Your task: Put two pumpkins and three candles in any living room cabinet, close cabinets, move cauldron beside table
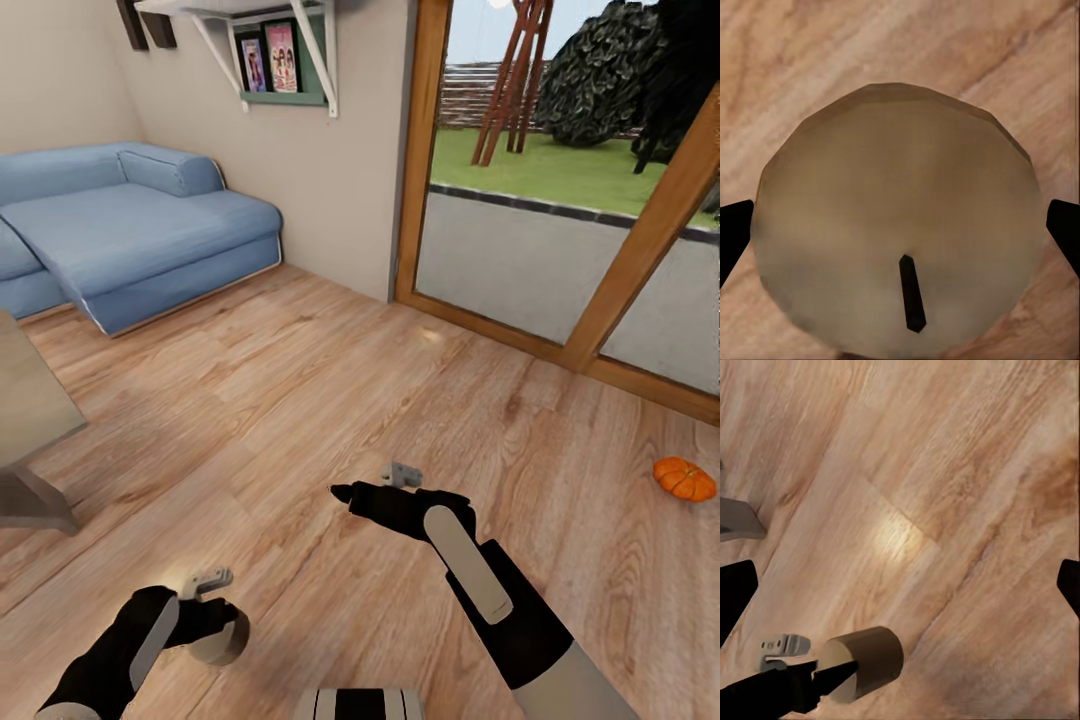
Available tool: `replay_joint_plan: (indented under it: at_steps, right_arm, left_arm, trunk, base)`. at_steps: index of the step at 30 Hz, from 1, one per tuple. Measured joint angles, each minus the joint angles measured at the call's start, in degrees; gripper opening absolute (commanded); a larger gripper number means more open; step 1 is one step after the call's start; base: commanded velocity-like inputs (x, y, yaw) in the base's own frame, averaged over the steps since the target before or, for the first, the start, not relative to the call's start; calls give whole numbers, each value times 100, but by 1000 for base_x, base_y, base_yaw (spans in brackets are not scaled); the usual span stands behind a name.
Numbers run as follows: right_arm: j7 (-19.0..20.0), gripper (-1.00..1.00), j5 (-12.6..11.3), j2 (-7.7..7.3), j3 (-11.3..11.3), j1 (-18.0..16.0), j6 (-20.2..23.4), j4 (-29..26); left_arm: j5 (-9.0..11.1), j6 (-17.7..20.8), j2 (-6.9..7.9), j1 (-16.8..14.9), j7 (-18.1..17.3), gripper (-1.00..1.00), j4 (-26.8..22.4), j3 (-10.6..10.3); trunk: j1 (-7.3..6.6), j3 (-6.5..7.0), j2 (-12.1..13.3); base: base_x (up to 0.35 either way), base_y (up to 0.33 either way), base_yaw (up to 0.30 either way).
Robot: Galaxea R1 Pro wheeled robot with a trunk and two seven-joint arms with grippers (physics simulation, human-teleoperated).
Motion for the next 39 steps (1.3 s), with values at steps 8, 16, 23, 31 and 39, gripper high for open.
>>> replay_joint_plan:
  at_steps: [8,16,23,31,39]
  right_arm:
    - [-1568,100,-25,331,-16,0,46,2]
    - [-1693,100,-49,347,-34,0,46,28]
    - [-1690,100,-56,345,-24,0,51,6]
    - [-1686,100,-50,347,9,0,26,-2]
    - [-1686,100,-57,348,1,0,24,21]
  left_arm:
    - [1,396,1,-2,0,-100,-192,319]
    - [-7,451,1,-1,0,-100,-238,352]
    - [-9,453,1,-1,6,-100,-239,353]
    - [-33,453,1,0,9,-100,-239,358]
    - [-30,453,1,-3,13,-100,-239,358]
  trunk:
    - [-21,177,11]
    - [-41,354,21]
    - [-59,509,31]
    - [-80,688,41]
    - [-101,889,52]
  base:
    - [-3,1,0]
    - [0,0,0]
    - [0,0,0]
    - [0,0,-30]
    - [0,0,-246]
